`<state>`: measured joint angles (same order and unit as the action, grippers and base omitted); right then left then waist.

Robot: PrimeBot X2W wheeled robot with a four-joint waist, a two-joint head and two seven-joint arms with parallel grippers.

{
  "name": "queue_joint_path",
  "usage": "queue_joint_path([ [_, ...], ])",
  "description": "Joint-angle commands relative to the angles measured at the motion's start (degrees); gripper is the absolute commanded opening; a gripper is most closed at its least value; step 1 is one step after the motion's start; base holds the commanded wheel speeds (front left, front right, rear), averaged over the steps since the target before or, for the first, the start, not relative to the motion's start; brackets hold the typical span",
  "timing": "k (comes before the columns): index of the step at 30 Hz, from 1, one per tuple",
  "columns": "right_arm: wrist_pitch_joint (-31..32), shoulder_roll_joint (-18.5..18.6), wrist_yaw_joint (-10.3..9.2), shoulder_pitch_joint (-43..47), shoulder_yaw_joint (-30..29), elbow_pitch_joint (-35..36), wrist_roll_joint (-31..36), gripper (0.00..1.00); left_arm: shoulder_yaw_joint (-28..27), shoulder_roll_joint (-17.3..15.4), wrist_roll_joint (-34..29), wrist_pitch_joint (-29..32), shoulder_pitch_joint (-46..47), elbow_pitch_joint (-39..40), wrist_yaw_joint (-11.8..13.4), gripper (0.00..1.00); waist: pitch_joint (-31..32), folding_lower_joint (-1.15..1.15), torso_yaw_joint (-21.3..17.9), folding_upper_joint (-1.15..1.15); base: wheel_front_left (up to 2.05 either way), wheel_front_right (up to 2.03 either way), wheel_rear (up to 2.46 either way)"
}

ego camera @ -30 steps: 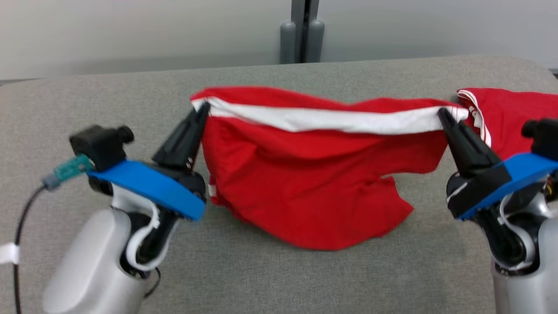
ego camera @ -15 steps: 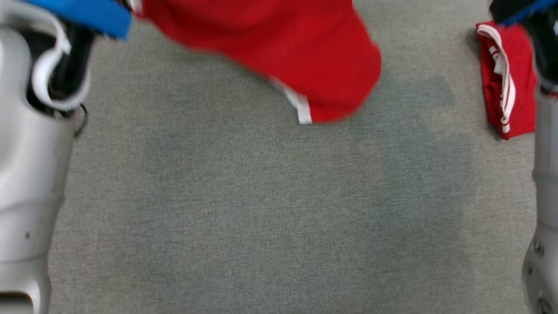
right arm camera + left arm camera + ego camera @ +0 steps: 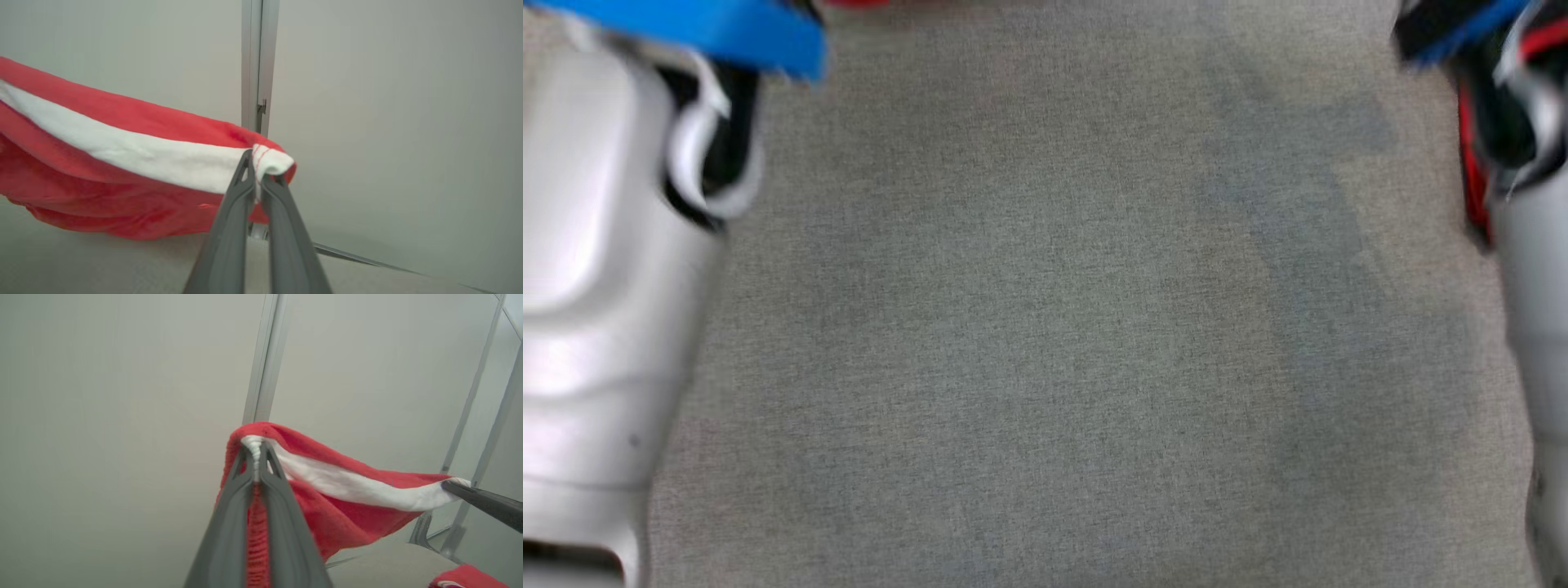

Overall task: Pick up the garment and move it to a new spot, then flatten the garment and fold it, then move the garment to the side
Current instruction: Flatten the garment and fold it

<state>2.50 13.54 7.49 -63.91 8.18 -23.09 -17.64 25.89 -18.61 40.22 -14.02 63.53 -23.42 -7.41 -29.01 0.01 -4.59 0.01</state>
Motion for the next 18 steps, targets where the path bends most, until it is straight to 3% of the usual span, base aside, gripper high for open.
queue_joint_path([
  [1, 1.45, 1.16, 0.01, 5.89, 1.26, -0.78, -1.09, 0.0, 2.17, -0.13, 0.59, -0.86, -4.43, -0.5, -0.04, 0.0, 1.03, -0.01, -0.01, -0.01, 0.0, 0.0, 0.0],
  [7, 7.79, 3.22, 0.0, 23.75, 1.32, 2.28, -3.73, 0.0, 5.47, -0.23, 0.73, -1.19, -19.19, 0.07, -0.04, 0.0, 5.49, -0.01, -0.08, -0.01, 0.0, 0.0, 0.0],
  [12, 14.35, 3.39, -0.01, 37.74, -1.64, 9.75, -4.62, 0.0, 7.39, -1.25, -0.55, -1.2, -32.02, 0.63, -0.03, 0.0, 9.68, -0.01, -0.49, -0.01, 0.0, 0.0, 0.0],
  [18, 20.13, 2.07, -0.03, 50.5, -5.67, 19.01, -3.14, 0.0, 8.23, -0.39, 3.2, -1.07, -42.75, 0.59, 0.16, 0.0, 13.15, -0.01, 0.04, -0.01, 0.0, 0.0, 0.0],
])
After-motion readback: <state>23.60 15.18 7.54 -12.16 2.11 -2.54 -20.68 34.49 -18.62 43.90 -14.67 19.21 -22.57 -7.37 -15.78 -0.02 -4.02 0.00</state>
